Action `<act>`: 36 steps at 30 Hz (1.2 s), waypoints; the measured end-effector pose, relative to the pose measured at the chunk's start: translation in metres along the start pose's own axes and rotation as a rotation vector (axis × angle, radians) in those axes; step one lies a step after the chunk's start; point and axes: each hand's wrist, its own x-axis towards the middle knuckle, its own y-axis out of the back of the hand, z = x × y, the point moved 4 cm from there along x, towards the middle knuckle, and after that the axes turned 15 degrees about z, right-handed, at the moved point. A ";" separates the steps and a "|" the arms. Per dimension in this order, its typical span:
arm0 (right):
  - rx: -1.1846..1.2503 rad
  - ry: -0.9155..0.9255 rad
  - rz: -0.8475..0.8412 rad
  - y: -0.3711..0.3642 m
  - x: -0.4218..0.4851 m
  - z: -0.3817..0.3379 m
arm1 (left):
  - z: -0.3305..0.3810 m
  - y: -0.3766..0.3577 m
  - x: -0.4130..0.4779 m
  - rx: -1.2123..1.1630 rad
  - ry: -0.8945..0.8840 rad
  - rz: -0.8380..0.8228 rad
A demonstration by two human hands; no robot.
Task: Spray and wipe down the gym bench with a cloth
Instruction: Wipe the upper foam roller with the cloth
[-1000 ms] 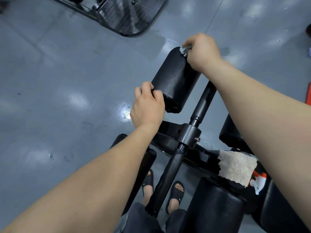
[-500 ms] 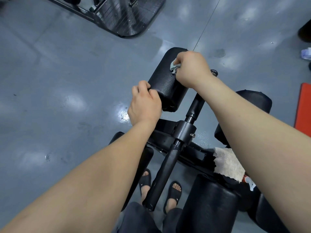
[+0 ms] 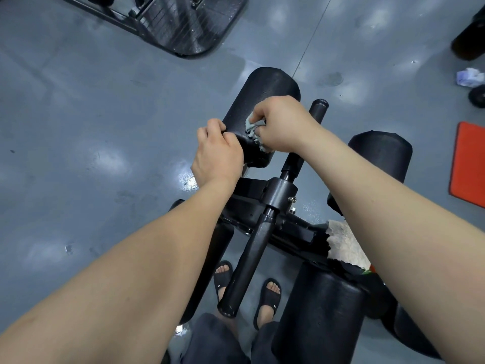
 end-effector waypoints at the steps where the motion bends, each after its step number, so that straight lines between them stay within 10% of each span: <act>1: 0.006 0.012 -0.012 0.001 -0.003 -0.001 | 0.000 0.000 0.000 0.000 -0.001 0.001; 23: 0.199 -0.020 -0.322 0.018 -0.012 -0.009 | -0.001 0.000 0.000 0.013 -0.002 0.007; 29: 0.345 -0.268 -0.104 0.023 0.020 0.010 | -0.001 -0.001 0.000 0.019 -0.009 0.004; 36: -0.072 -0.307 0.076 0.018 0.043 0.021 | 0.000 0.000 0.000 0.027 0.000 0.000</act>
